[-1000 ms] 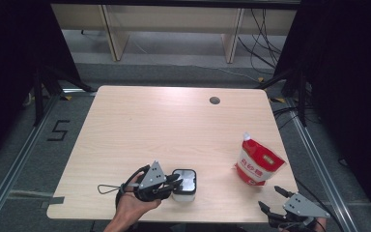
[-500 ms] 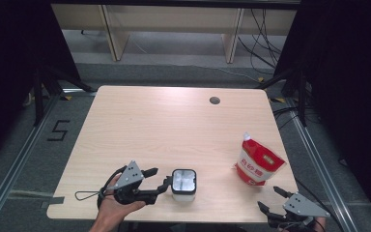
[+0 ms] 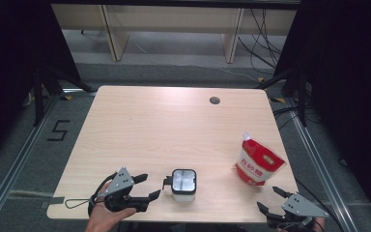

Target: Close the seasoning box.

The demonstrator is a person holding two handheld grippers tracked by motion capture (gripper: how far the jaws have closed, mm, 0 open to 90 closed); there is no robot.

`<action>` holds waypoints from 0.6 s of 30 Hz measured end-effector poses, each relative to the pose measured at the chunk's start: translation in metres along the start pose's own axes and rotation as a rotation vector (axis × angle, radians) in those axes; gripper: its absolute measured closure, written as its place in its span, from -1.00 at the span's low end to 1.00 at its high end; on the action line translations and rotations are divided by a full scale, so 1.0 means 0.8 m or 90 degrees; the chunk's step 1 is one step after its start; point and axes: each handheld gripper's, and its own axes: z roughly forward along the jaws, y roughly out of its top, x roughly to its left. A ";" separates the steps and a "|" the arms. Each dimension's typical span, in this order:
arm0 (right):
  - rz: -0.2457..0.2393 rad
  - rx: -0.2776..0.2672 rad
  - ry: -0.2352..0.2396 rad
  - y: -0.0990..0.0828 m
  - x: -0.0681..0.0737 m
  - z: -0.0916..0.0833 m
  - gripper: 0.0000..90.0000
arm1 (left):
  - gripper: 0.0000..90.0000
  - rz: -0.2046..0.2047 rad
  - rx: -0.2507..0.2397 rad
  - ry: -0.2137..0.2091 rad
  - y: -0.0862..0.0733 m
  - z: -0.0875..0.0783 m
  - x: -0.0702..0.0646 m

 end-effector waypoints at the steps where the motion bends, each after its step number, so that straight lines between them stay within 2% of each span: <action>1: -0.012 -0.004 0.004 0.000 -0.001 0.001 -0.39 | -0.38 0.001 0.007 0.001 -0.005 -0.002 0.001; 2: -0.009 -0.004 0.005 0.000 0.000 0.001 -0.39 | -0.39 0.001 0.007 0.001 -0.005 -0.002 0.001; 4: -0.005 -0.008 0.010 0.000 0.001 0.003 -0.40 | -0.41 -0.015 0.008 0.002 -0.011 -0.005 0.001; 5: -0.025 -0.008 0.005 0.001 -0.002 0.003 -0.42 | -0.43 -0.009 0.012 0.007 -0.014 -0.007 0.003; 6: -0.018 -0.004 0.008 0.001 -0.001 0.002 -0.42 | -0.46 -0.023 0.009 0.010 -0.016 -0.007 0.002; 7: -0.019 -0.002 0.009 0.001 -0.001 0.003 -0.43 | -0.48 -0.017 0.011 0.007 -0.018 -0.008 0.003; 10: -0.021 -0.003 0.008 0.000 -0.001 0.004 -0.44 | -0.59 -0.022 0.014 0.009 -0.022 -0.008 0.002; 13: -0.023 -0.002 0.010 0.000 -0.001 0.004 -0.44 | -0.65 -0.008 0.018 0.009 -0.025 -0.009 0.002; 15: -0.028 -0.002 0.009 -0.001 -0.002 0.005 -0.45 | -0.65 -0.009 0.019 0.006 -0.028 -0.011 0.000; 16: -0.021 0.000 0.010 -0.001 -0.001 0.005 -0.45 | -0.65 -0.014 0.025 0.012 -0.030 -0.012 -0.001; 18: -0.024 0.001 0.014 -0.001 -0.001 0.005 -0.45 | -0.65 -0.001 0.027 0.006 -0.032 -0.013 0.000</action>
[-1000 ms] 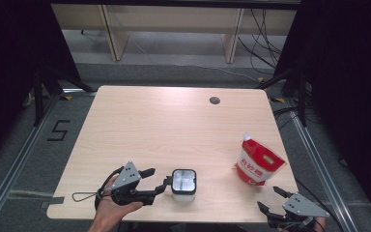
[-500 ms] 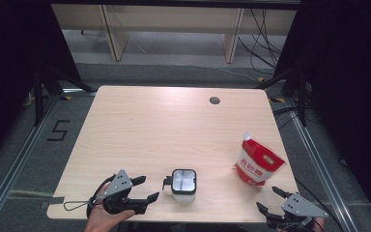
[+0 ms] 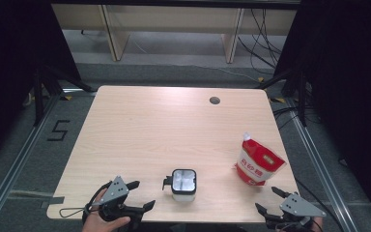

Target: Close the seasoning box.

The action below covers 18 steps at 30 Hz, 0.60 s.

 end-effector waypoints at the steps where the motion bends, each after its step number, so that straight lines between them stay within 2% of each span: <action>1: 0.000 0.000 0.001 0.000 0.000 0.000 -0.45 | -0.65 -0.001 0.000 -0.002 -0.002 0.000 -0.001; 2: 0.000 0.000 0.001 0.000 0.000 0.000 -0.45 | -0.65 -0.001 0.000 -0.002 -0.002 0.000 -0.001; 3: -0.005 0.000 0.002 0.000 0.000 0.001 -0.45 | -0.65 -0.018 0.001 -0.003 -0.006 0.000 -0.003; 4: -0.001 0.001 0.004 0.000 0.001 0.001 -0.45 | -0.65 -0.018 0.001 -0.003 -0.006 0.000 -0.003; 7: -0.002 0.002 0.002 0.000 0.001 0.001 -0.45 | -0.65 -0.011 0.012 0.001 -0.010 -0.002 -0.006; 8: 0.002 0.002 0.005 0.000 0.002 0.001 -0.45 | -0.65 0.013 0.018 0.002 -0.011 -0.003 -0.005; 9: 0.000 0.003 0.004 0.000 0.002 0.001 -0.45 | -0.65 -0.003 0.019 0.003 -0.013 -0.003 -0.007; 10: 0.000 0.003 0.004 0.000 0.002 0.001 -0.45 | -0.65 -0.003 0.019 0.003 -0.013 -0.003 -0.007; 13: -0.007 0.003 0.005 0.000 0.001 0.002 -0.46 | -0.65 0.003 0.027 0.008 -0.016 -0.003 -0.010; 14: -0.007 0.003 0.005 0.000 0.001 0.002 -0.46 | -0.65 0.021 0.031 0.000 -0.016 -0.004 -0.008; 15: -0.014 0.004 0.010 -0.001 0.001 0.003 -0.47 | -0.65 0.022 0.031 0.000 -0.017 -0.003 -0.009; 16: -0.007 0.005 0.011 -0.001 0.002 0.003 -0.48 | -0.65 0.004 0.030 0.001 -0.020 -0.003 -0.011; 17: -0.003 0.004 0.013 -0.001 0.002 0.004 -0.49 | -0.65 0.009 0.040 0.004 -0.020 -0.004 -0.011; 18: 0.002 0.008 0.014 -0.001 0.003 0.003 -0.50 | -0.65 0.002 0.034 0.006 -0.021 -0.004 -0.012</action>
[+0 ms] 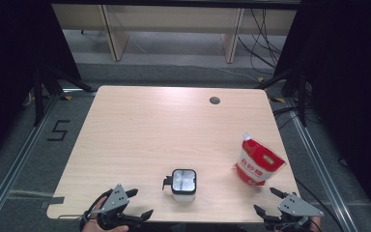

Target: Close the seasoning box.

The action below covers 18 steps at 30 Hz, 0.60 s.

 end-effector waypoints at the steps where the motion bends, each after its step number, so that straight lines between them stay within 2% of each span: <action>1: 0.001 0.000 0.002 0.000 0.000 0.000 -0.53 | -0.65 0.006 0.006 -0.002 -0.001 -0.001 0.001; 3: -0.002 -0.002 0.002 -0.001 -0.001 0.001 -0.56 | -0.65 0.002 0.002 -0.002 -0.002 0.000 0.001; 4: 0.007 -0.001 0.010 -0.001 0.000 0.003 -0.64 | -0.65 0.010 0.015 0.002 -0.003 -0.002 0.002; 6: 0.009 0.000 0.013 -0.002 0.001 0.003 -0.64 | -0.65 0.004 0.008 0.001 -0.005 0.000 0.001; 7: 0.005 -0.008 0.032 -0.003 0.001 0.005 -0.64 | -0.65 0.008 0.015 0.003 -0.006 -0.001 0.002; 10: 0.005 -0.004 0.037 -0.003 0.002 0.006 -0.65 | -0.65 0.001 0.014 0.000 -0.009 0.001 0.001; 11: 0.001 -0.002 0.038 -0.004 0.002 0.006 -0.65 | -0.65 0.013 0.023 0.010 -0.010 0.000 0.002; 12: 0.002 0.000 0.037 -0.004 0.002 0.006 -0.65 | -0.65 0.005 0.019 0.003 -0.010 0.001 0.001; 13: -0.002 0.002 0.038 -0.004 0.001 0.006 -0.65 | -0.65 0.030 0.028 0.005 -0.010 0.001 0.003; 14: -0.002 0.002 0.038 -0.004 0.001 0.006 -0.65 | -0.65 0.030 0.028 0.005 -0.010 0.001 0.003; 15: 0.019 0.004 0.042 -0.005 0.004 0.006 -0.65 | -0.65 0.005 0.023 0.003 -0.012 0.003 -0.001; 16: 0.005 0.003 0.041 -0.005 0.002 0.007 -0.65 | -0.65 0.001 0.024 0.002 -0.013 0.004 -0.002; 17: 0.007 0.005 0.041 -0.005 0.002 0.007 -0.65 | -0.65 0.040 0.044 0.003 -0.012 0.002 0.002; 18: 0.005 0.007 0.041 -0.005 0.002 0.007 -0.64 | -0.65 0.039 0.050 0.006 -0.013 0.002 0.002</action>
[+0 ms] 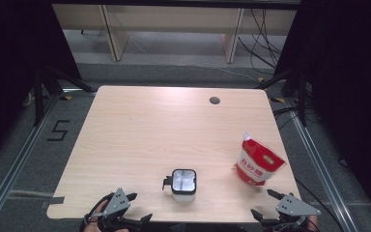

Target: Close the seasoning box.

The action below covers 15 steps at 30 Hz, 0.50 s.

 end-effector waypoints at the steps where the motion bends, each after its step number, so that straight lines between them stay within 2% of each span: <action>1: 0.000 0.002 0.000 0.000 0.000 0.000 -0.64 | -0.65 -0.033 -0.015 -0.003 -0.002 0.003 -0.005; 2: 0.000 0.002 0.000 0.000 0.000 0.000 -0.64 | -0.65 -0.033 -0.015 -0.003 -0.002 0.003 -0.005; 3: 0.009 0.008 0.001 0.000 0.002 0.000 -0.64 | -0.65 -0.020 0.002 -0.003 -0.003 0.001 -0.004; 4: 0.000 0.005 0.001 0.000 0.000 0.001 -0.64 | -0.65 0.000 -0.001 -0.004 -0.003 0.002 -0.002; 5: 0.005 0.012 0.002 -0.001 0.001 0.002 -0.64 | -0.65 -0.024 0.000 0.000 -0.004 0.004 -0.006; 6: 0.005 0.012 0.002 -0.001 0.001 0.002 -0.64 | -0.65 -0.024 0.000 0.000 -0.004 0.004 -0.006; 7: 0.000 0.016 0.004 -0.002 0.000 0.003 -0.64 | -0.65 -0.001 0.008 -0.006 -0.004 0.003 -0.005; 8: 0.001 0.019 0.001 -0.002 0.000 0.002 -0.64 | -0.65 0.002 0.009 -0.007 -0.004 0.004 -0.004; 10: 0.000 0.019 0.002 -0.002 0.000 0.003 -0.64 | -0.65 0.003 0.008 -0.006 -0.005 0.004 -0.004; 11: 0.003 0.017 0.005 -0.002 0.000 0.003 -0.64 | -0.65 -0.014 0.009 -0.005 -0.005 0.004 -0.006; 15: 0.002 0.019 0.003 -0.002 0.000 0.003 -0.64 | -0.65 -0.011 0.015 0.002 -0.006 0.004 -0.005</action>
